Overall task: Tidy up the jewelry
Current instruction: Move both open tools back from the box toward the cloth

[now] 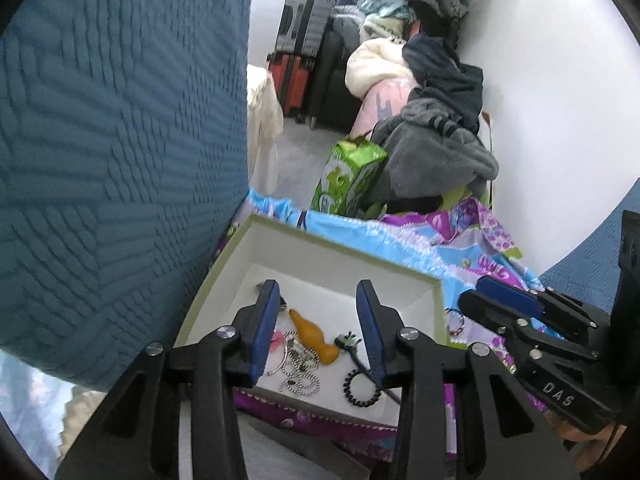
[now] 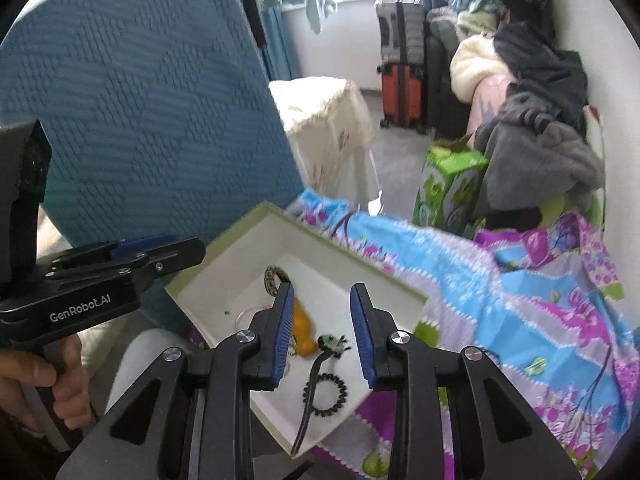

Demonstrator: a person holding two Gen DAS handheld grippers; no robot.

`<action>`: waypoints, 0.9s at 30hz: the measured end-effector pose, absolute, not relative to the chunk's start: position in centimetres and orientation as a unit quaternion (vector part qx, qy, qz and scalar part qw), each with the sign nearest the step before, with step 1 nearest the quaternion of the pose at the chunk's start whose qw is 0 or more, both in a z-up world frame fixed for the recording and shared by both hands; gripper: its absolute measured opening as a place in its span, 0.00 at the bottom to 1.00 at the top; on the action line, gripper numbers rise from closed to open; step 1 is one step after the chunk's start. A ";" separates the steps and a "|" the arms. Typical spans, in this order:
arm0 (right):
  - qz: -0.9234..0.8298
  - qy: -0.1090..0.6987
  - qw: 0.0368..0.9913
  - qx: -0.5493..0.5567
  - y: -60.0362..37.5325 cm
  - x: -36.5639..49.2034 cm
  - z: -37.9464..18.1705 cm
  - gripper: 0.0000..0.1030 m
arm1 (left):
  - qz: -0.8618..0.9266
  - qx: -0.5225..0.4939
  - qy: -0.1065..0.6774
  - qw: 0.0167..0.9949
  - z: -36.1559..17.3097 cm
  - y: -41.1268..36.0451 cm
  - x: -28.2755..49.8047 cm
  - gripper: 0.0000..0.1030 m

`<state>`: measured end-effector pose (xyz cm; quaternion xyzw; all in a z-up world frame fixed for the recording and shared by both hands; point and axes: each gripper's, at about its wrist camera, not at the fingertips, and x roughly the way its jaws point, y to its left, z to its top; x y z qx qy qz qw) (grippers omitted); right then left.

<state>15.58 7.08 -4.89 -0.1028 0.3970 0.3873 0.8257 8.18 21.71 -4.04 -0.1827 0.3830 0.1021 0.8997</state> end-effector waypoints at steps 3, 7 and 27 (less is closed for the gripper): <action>0.382 0.381 0.836 -0.095 5.7 15.6 -2.9 0.27 | 0.101 -0.178 0.372 0.905 -2.3 20.9 8.0 0.39; 0.370 0.357 0.854 -0.084 3.1 15.5 -0.4 0.27 | 0.094 -0.164 0.357 0.915 0.0 19.3 7.7 0.39; 0.282 0.318 0.905 -0.037 -10.2 13.9 1.9 0.27 | 0.005 -0.124 0.348 0.929 1.5 7.0 10.0 0.39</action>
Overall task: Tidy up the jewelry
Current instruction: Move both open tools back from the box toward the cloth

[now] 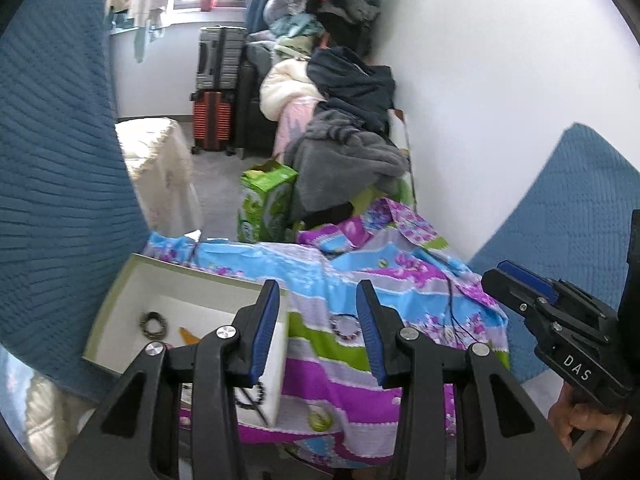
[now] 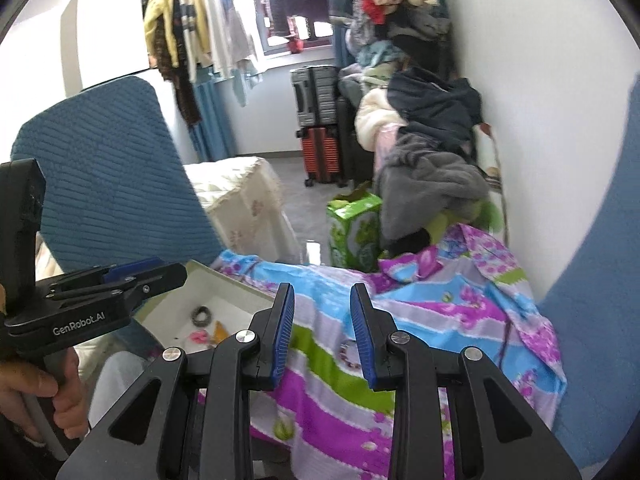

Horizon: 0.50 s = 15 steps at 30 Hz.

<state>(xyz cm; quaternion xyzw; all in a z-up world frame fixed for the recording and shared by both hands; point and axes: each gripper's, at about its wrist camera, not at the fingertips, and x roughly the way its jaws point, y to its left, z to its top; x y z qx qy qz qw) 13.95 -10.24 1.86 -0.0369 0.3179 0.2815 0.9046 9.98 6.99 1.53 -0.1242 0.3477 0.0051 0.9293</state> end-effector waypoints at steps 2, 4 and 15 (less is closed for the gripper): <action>0.273 0.320 0.907 -0.030 -11.6 13.8 1.3 0.27 | -0.004 -0.123 0.350 0.929 1.1 5.8 10.2 0.39; 0.265 0.323 0.908 -0.026 -12.7 13.7 0.7 0.27 | -0.015 -0.123 0.355 0.926 0.3 4.6 10.5 0.39; 0.233 0.342 0.910 -0.011 -16.7 14.8 -5.0 0.27 | -0.051 -0.134 0.396 0.907 -5.7 -0.2 12.9 0.39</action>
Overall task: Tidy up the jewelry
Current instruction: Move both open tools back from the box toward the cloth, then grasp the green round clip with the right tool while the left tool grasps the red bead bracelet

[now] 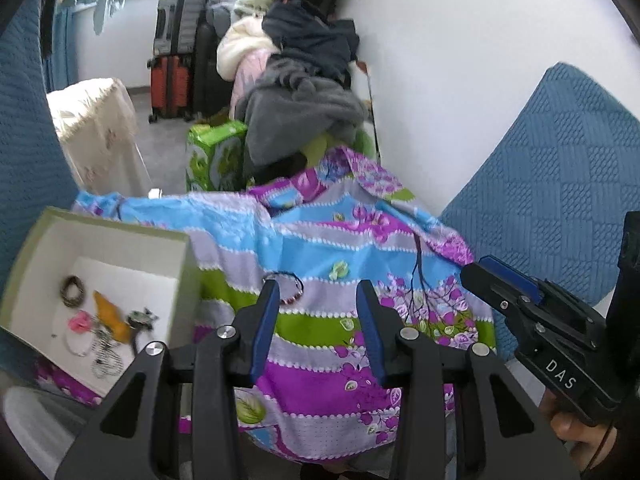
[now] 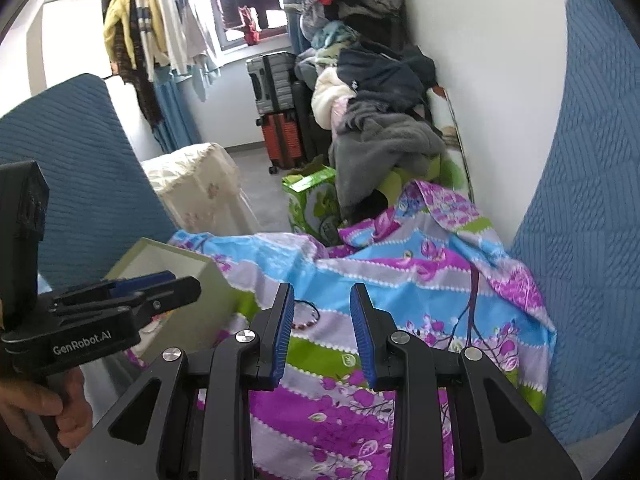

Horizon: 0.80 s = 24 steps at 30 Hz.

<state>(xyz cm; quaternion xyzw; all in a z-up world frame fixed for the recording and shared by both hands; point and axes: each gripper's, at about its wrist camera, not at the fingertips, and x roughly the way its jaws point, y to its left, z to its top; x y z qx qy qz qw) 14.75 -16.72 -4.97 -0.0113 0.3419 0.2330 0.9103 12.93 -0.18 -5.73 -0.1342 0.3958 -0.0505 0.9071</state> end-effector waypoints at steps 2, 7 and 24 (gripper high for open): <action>0.231 0.345 0.910 -0.009 -17.2 15.2 -6.3 0.27 | -0.051 -0.134 0.406 0.903 -7.1 -0.7 13.7 0.39; 0.228 0.347 0.909 -0.009 -17.3 17.1 -9.4 0.27 | -0.051 -0.143 0.426 0.892 -10.3 -1.5 15.4 0.39; 0.236 0.403 0.884 -0.007 -16.5 23.8 -18.1 0.27 | -0.026 -0.154 0.479 0.864 -18.8 -0.6 21.8 0.30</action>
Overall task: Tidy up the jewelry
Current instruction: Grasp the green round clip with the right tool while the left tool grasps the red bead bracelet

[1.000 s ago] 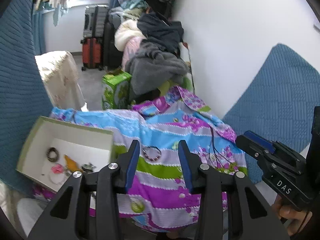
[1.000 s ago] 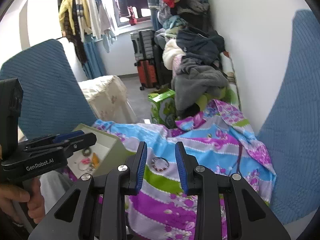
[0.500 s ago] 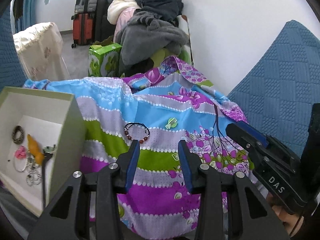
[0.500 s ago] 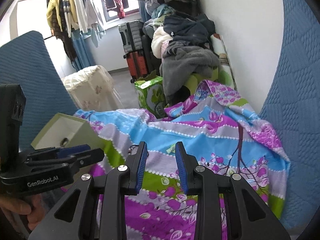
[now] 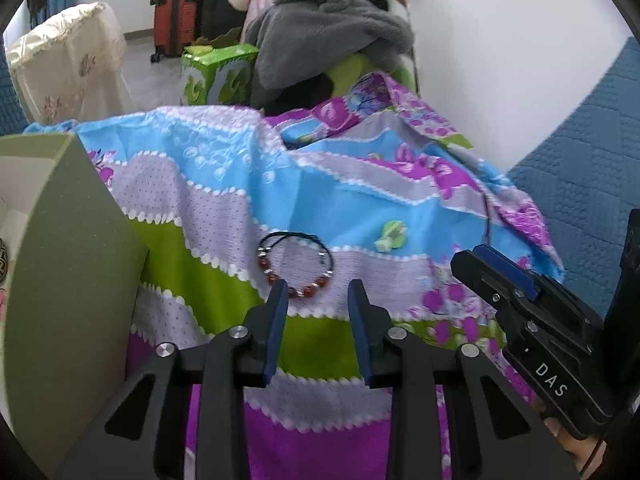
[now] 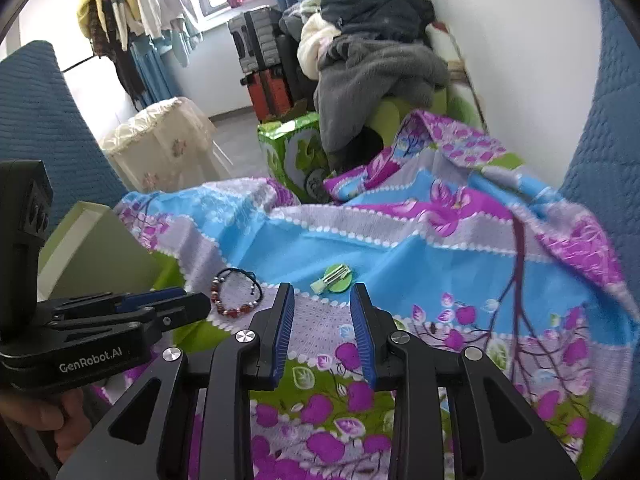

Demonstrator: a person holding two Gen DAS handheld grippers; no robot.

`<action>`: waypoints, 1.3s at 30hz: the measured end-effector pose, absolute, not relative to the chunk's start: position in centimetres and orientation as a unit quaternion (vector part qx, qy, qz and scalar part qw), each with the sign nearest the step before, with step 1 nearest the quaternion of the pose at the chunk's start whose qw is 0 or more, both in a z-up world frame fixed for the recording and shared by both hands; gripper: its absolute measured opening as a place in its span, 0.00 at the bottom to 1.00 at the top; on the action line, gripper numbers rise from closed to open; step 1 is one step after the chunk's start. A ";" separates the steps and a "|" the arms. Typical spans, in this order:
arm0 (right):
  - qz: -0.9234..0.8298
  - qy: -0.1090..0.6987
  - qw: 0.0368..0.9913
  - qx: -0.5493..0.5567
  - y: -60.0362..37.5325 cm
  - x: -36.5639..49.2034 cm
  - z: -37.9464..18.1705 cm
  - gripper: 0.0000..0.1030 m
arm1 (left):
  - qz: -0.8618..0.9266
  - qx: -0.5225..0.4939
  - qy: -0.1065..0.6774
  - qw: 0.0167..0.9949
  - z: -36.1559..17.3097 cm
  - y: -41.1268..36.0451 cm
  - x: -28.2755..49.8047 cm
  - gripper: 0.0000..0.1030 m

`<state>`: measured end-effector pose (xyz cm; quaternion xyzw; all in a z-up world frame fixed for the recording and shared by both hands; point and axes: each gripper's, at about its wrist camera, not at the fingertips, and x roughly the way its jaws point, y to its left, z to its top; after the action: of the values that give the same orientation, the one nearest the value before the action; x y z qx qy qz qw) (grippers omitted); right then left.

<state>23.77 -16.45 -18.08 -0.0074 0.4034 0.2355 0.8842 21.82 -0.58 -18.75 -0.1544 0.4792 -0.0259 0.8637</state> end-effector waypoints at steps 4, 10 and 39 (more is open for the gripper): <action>0.241 0.417 0.876 -0.013 -15.8 25.2 -19.8 0.27 | -0.010 -0.147 0.489 0.860 -20.1 0.0 22.7 0.29; 0.245 0.421 0.873 -0.026 -15.0 27.2 -21.2 0.27 | 0.002 -0.143 0.496 0.856 -21.3 0.5 23.5 0.23; 0.230 0.434 0.869 -0.055 -13.7 28.2 -22.6 0.20 | 0.012 -0.097 0.493 0.865 -20.5 -0.1 23.8 0.06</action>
<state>28.23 -13.68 -22.61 -0.0552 0.4343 0.2296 0.8693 23.79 -0.10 -20.54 -0.0967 0.4925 0.0125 0.8648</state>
